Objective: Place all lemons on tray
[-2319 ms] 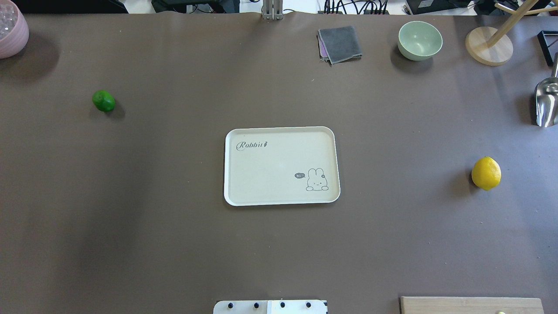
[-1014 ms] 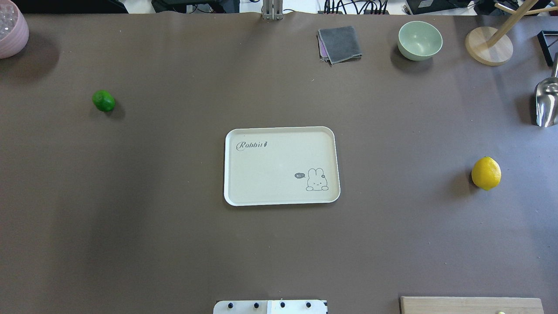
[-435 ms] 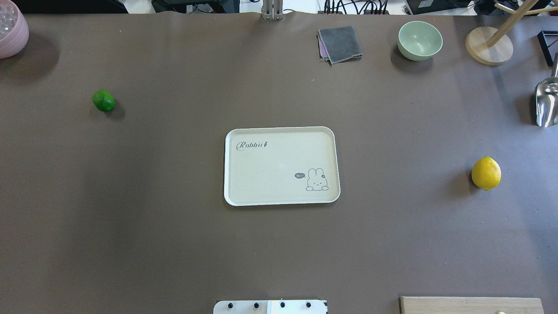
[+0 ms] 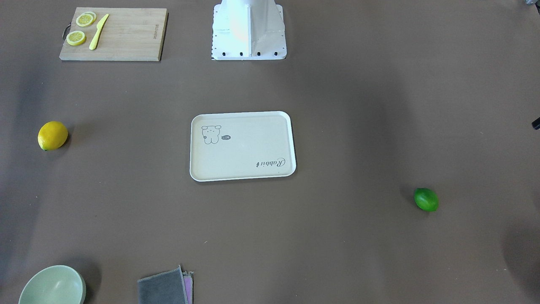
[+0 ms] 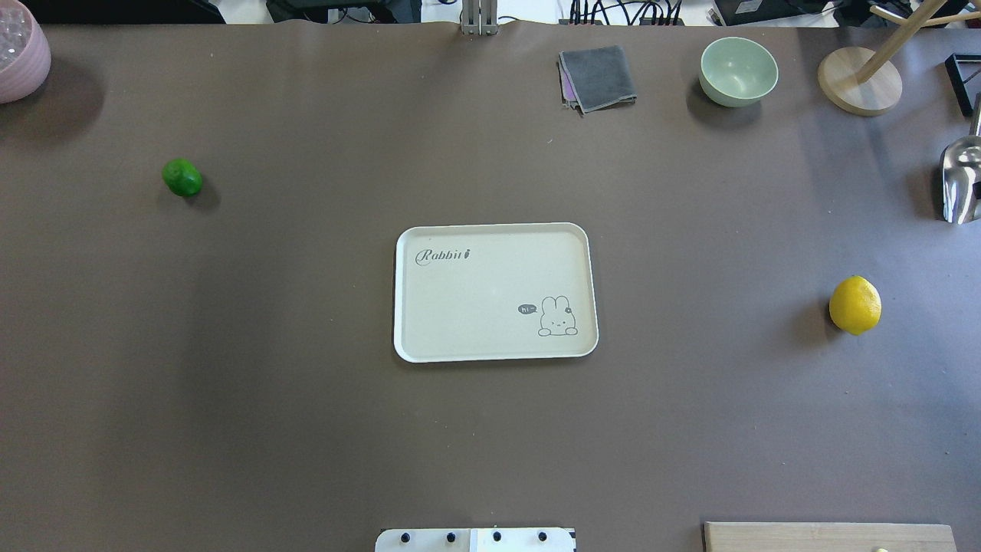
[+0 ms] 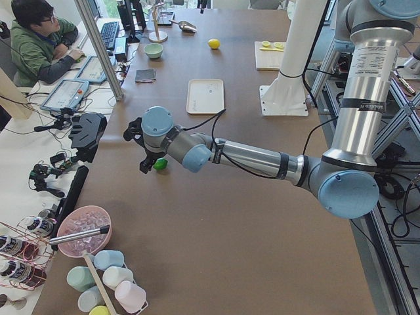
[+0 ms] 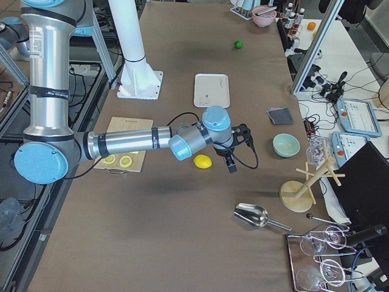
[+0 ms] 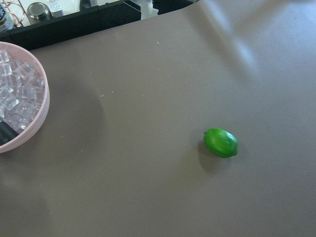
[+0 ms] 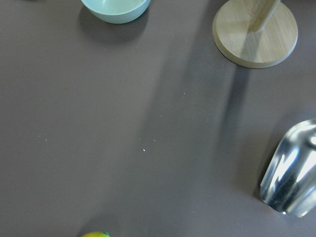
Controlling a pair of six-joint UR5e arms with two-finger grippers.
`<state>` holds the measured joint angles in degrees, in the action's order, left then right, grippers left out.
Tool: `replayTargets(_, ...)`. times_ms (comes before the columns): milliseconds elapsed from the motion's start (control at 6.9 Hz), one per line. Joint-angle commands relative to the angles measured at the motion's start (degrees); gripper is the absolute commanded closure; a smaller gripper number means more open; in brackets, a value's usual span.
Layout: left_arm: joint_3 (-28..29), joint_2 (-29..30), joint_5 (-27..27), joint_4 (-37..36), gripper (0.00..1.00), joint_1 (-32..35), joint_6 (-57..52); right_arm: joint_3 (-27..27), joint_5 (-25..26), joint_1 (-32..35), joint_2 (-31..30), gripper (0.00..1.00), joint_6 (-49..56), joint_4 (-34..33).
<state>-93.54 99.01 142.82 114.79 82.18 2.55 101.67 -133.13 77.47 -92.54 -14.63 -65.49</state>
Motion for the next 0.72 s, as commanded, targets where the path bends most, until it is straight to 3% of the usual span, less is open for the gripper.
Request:
replayTargets(0, 2.11, 2.32, -8.06, 3.75, 0.02, -8.05, 0.26, 0.02, 7.23, -9.91, 5.59, 0.00, -13.43, -0.16)
replayTargets(290, 13.85, 8.97, -8.08, 3.95, 0.02, -11.41, 2.87, 0.11, 9.38, -13.13, 7.20, 0.00, -18.59, -0.16)
replayTargets(580, 15.05, 9.62, -10.43, 4.47, 0.02, -15.89, 9.55, 0.11, 9.47, -13.04, 7.20, 0.00, -18.68, -0.07)
